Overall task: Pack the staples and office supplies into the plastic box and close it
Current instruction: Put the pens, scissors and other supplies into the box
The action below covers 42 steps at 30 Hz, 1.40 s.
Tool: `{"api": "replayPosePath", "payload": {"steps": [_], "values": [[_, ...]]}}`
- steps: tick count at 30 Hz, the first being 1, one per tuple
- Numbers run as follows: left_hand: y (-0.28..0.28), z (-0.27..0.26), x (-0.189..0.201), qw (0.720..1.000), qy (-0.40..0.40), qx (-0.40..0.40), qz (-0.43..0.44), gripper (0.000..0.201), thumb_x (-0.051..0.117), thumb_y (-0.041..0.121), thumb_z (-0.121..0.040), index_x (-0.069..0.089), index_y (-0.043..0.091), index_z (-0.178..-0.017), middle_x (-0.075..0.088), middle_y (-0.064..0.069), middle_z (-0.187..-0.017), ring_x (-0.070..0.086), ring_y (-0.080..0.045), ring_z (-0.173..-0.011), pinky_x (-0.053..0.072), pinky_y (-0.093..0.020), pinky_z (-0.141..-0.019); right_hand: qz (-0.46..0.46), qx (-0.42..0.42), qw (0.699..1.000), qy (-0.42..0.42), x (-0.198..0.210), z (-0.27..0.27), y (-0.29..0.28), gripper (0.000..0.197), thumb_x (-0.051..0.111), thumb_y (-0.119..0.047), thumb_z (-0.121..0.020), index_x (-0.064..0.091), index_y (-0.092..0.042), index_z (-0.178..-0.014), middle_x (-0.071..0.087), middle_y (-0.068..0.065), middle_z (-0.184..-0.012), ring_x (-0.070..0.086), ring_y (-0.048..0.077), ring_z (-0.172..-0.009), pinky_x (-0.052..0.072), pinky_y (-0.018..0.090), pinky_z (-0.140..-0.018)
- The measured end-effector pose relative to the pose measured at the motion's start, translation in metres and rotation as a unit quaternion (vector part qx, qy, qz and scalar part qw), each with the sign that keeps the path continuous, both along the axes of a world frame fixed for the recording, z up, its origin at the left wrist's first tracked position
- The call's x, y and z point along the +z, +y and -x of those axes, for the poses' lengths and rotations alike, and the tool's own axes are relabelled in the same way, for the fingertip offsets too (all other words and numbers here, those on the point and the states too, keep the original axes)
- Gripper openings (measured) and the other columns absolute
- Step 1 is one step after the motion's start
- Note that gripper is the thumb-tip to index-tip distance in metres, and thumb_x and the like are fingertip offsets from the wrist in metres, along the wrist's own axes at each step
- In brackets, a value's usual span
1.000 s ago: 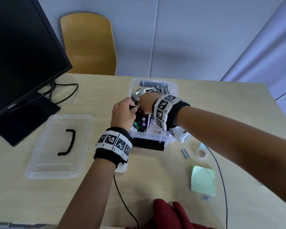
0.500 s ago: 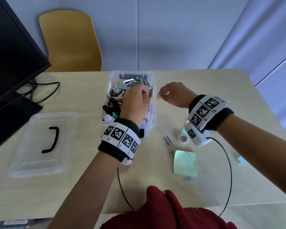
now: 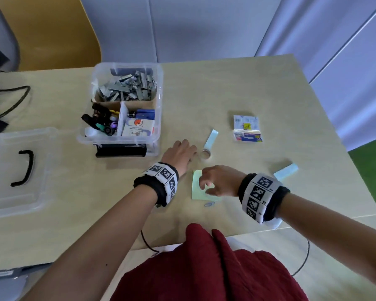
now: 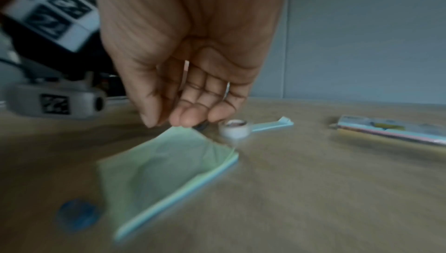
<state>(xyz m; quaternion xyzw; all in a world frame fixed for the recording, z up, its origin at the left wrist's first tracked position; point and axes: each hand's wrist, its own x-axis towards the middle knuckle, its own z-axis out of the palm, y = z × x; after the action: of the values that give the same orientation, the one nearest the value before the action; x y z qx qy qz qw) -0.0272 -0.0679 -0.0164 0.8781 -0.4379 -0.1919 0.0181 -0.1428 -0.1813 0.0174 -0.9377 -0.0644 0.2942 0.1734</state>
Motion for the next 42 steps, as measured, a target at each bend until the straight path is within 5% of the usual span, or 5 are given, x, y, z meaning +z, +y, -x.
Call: {"api": "replayPosePath", "payload": {"steps": [12, 17, 25, 31, 42], "values": [[0.004, 0.007, -0.013, 0.994, 0.003, 0.1, 0.035, 0.019, 0.042, 0.009, -0.096, 0.049, 0.004, -0.113, 0.049, -0.011, -0.118, 0.052, -0.029, -0.107, 0.044, -0.04, -0.076, -0.037, 0.066, 0.997, -0.017, -0.021, 0.027, -0.002, 0.03, 0.058, -0.031, -0.088, 0.063, -0.014, -0.112, 0.052, 0.007, -0.116, 0.056, 0.029, -0.097, 0.046, 0.036, -0.081], [0.013, 0.008, -0.014, 0.991, 0.015, 0.125, 0.035, 0.023, 0.043, 0.006, -0.094, 0.047, 0.004, -0.116, 0.047, -0.012, -0.12, 0.051, -0.03, -0.107, 0.043, -0.04, -0.078, -0.037, 0.111, 0.988, -0.102, -0.034, 0.038, 0.001, 0.007, 0.07, -0.012, -0.072, 0.063, -0.014, -0.072, 0.058, 0.007, -0.084, 0.059, 0.027, -0.069, 0.043, 0.031, -0.06], [0.012, 0.008, 0.025, 0.979, 0.077, 0.165, 0.094, 0.015, 0.041, 0.006, -0.094, 0.045, 0.001, -0.108, 0.059, -0.017, -0.112, 0.057, -0.033, -0.101, 0.046, -0.04, -0.081, -0.137, -0.053, 0.982, -0.116, -0.009, -0.004, -0.002, 0.009, 0.05, 0.006, -0.083, 0.059, 0.005, -0.082, 0.051, 0.001, -0.076, 0.045, 0.018, -0.07, 0.029, 0.019, -0.065], [0.032, -0.008, 0.093, 0.913, 0.119, 0.284, 0.267, 0.009, 0.046, 0.009, -0.094, 0.053, 0.004, -0.092, 0.062, -0.022, -0.092, 0.06, -0.038, -0.087, 0.052, -0.044, -0.079, -0.197, -0.253, 0.911, -0.26, 0.053, -0.089, -0.008, 0.009, 0.06, 0.001, -0.082, 0.068, 0.002, -0.085, 0.062, 0.005, -0.074, 0.052, -0.003, -0.057, 0.036, 0.002, -0.061], [0.094, -0.129, 0.14, 0.798, 0.093, 0.444, 0.396, 0.024, 0.054, 0.0, -0.087, 0.054, 0.019, -0.072, 0.061, -0.021, -0.105, 0.067, -0.021, -0.07, 0.055, -0.018, -0.052, 0.025, -0.16, 0.948, -0.274, 0.06, -0.187, 0.068, 0.021, 0.049, -0.016, -0.09, 0.068, -0.012, -0.098, 0.047, 0.006, -0.119, 0.034, 0.027, -0.116, 0.03, 0.044, -0.095]]}}
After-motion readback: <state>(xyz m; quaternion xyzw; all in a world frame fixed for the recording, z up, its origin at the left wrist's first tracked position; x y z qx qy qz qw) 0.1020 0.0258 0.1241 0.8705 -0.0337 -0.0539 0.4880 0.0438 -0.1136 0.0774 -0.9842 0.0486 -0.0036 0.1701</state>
